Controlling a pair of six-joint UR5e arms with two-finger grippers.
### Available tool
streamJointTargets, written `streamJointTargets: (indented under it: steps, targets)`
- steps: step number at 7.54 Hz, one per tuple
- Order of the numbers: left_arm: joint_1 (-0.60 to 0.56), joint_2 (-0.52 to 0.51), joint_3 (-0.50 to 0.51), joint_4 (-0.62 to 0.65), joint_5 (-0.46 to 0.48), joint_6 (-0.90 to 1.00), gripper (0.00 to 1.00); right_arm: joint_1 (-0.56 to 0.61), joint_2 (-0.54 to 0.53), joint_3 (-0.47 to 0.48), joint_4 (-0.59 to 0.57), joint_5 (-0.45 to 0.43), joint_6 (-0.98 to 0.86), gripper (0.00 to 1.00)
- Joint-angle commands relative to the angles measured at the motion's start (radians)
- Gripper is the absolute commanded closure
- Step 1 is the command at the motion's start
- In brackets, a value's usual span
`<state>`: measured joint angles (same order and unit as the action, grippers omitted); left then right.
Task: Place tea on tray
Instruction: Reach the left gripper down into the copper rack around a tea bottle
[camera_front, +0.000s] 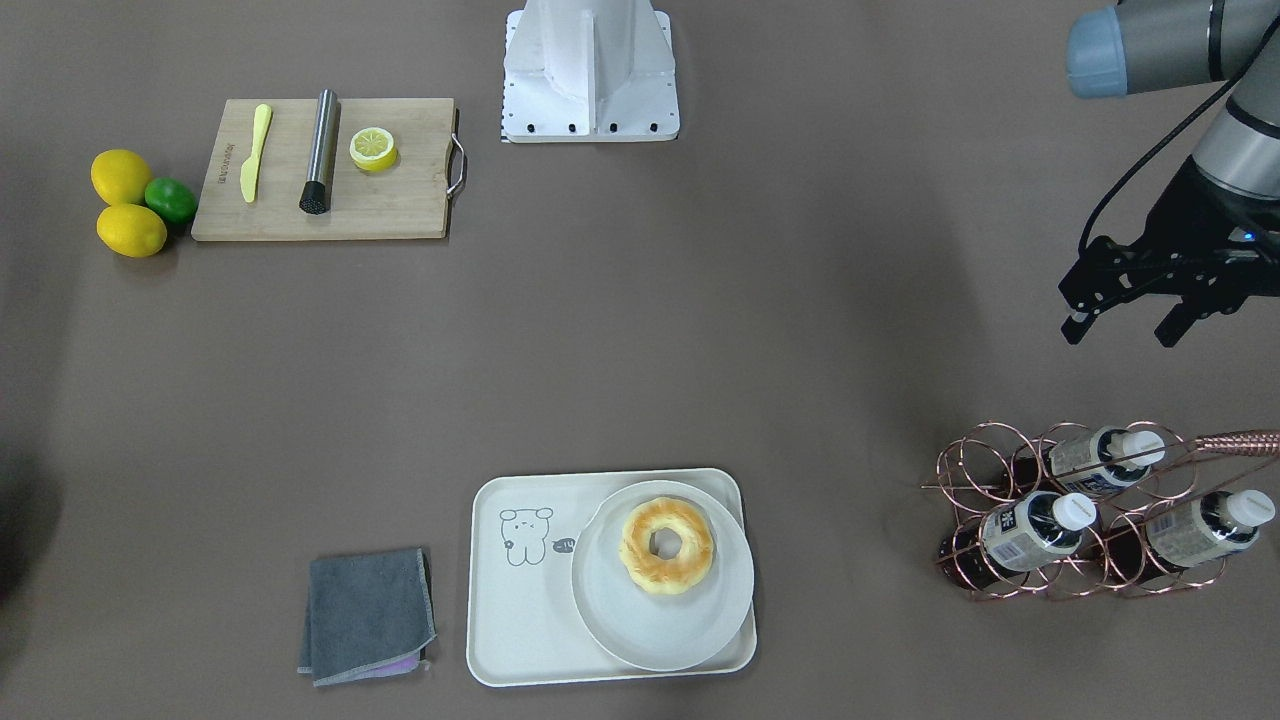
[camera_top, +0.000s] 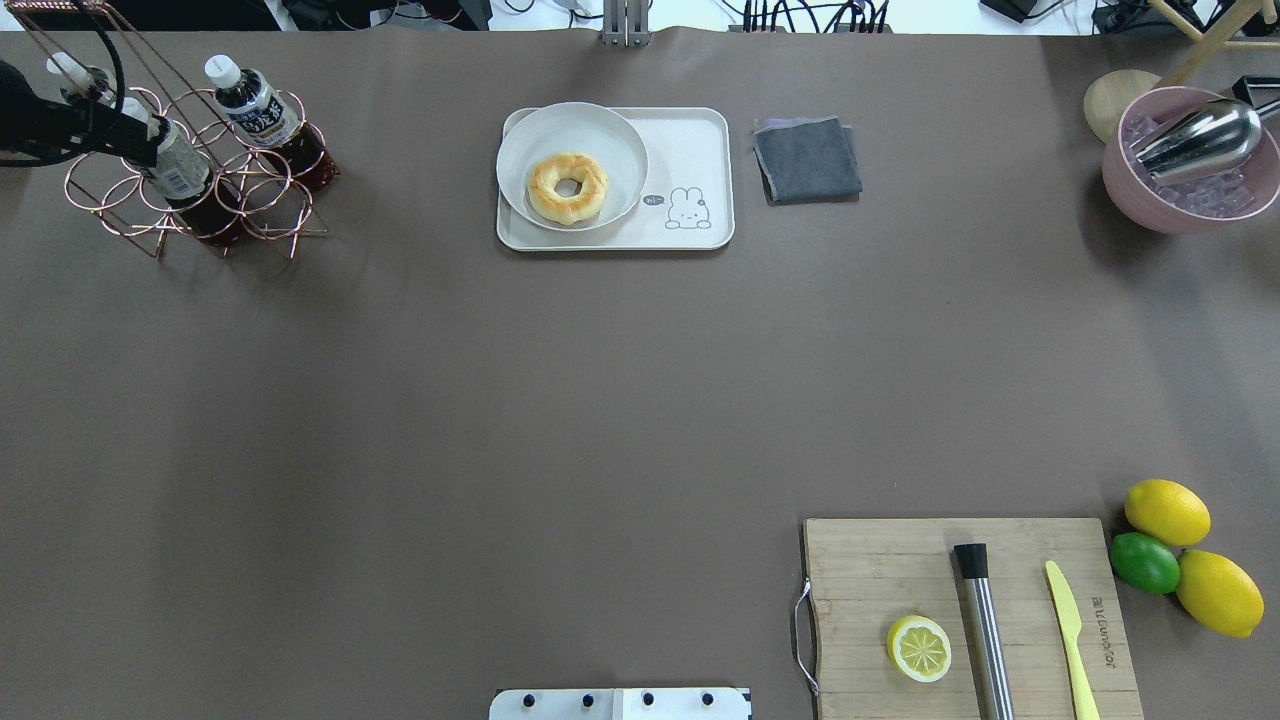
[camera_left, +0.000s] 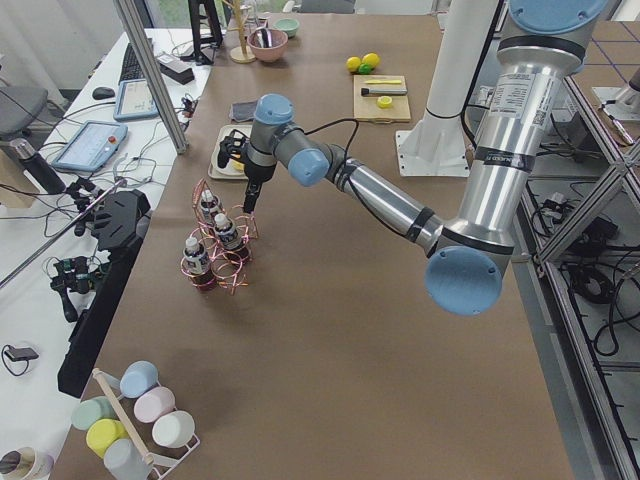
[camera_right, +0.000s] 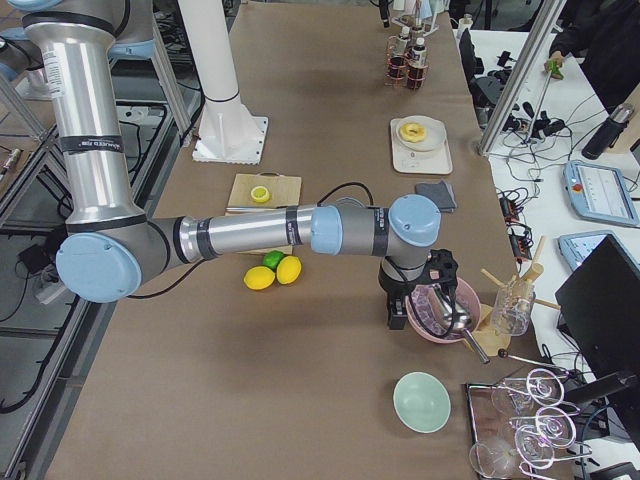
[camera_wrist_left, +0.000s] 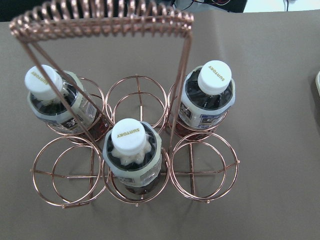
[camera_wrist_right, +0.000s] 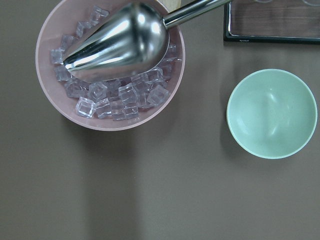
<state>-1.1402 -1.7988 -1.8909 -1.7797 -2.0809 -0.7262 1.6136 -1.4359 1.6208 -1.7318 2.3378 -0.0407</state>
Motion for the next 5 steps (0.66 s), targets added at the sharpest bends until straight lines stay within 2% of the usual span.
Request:
streamJointTargets:
  steps: [1,2,5]
  targets:
    - [0.014,-0.051,0.071,-0.009,0.074,0.052,0.02,0.0,-0.003,-0.001,0.0,0.0,0.001,0.0]
    - [0.013,-0.057,0.091,-0.012,0.091,0.138,0.02,-0.001,-0.006,-0.001,0.0,0.0,0.001,0.0]
    - [0.007,-0.065,0.124,-0.017,0.091,0.14,0.03,0.0,-0.009,-0.001,0.0,0.0,0.001,0.0]
